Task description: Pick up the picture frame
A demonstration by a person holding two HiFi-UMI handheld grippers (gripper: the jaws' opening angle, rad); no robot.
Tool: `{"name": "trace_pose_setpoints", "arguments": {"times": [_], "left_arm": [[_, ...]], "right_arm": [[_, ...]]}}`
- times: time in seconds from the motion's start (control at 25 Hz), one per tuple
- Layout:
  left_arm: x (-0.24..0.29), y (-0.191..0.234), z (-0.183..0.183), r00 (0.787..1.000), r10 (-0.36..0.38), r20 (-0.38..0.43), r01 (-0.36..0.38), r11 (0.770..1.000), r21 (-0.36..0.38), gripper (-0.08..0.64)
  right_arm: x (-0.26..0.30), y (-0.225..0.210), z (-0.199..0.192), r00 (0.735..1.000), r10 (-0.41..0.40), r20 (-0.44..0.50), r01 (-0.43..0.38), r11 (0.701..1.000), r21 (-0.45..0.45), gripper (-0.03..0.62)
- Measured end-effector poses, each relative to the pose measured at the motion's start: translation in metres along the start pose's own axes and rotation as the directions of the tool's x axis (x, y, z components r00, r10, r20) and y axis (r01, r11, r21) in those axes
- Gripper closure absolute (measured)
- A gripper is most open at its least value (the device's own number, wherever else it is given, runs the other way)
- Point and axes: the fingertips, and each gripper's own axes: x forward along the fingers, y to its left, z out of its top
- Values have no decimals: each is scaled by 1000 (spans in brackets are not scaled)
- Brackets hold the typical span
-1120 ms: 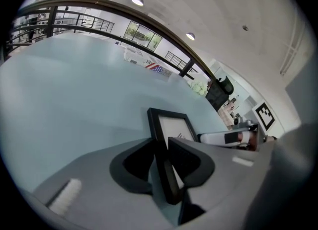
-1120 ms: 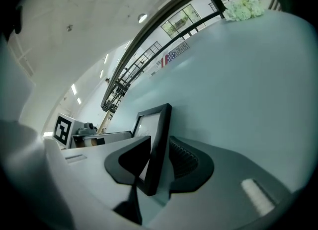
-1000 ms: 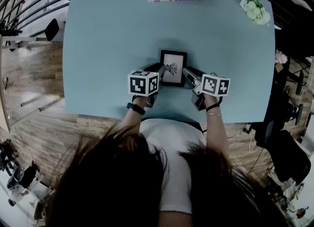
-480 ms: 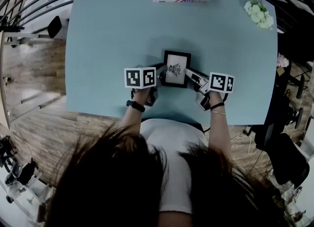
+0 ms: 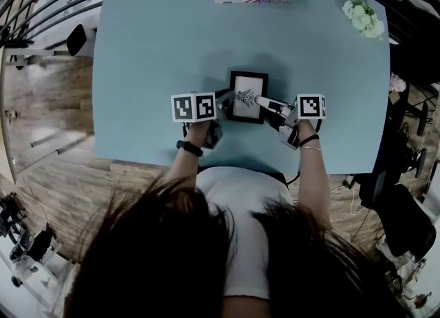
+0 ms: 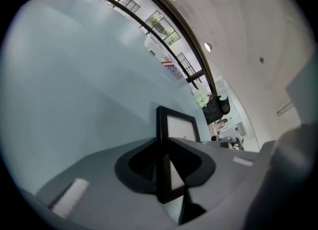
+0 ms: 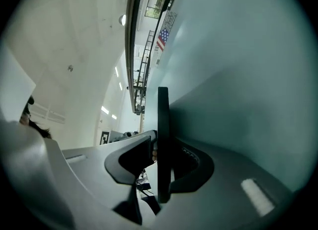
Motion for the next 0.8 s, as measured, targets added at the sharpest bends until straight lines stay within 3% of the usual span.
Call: {"name": "trace_pose_setpoints", "arguments": {"times": [0.36,0.48,0.68,0.8], "left_arm": [[0,-1,-1,1000,-3,1,3,1000,-1,430],[0,-1,-1,1000,-3,3,3,1000,3,430],[0,-1,-1,1000,4,9,-4,1000,7,430],[-1,0,-1,1000,9,13,-9,1000,9,430]], "right_arm": [[30,10,5,1000,25,18,-25,1000,-17,503],[28,6,5,1000,-4,19,5,1000,-19,506],[29,1,5,999,-37,33,38,999,-16,575],[28,-1,6,998,-52,43,52,999,-15,575]]}}
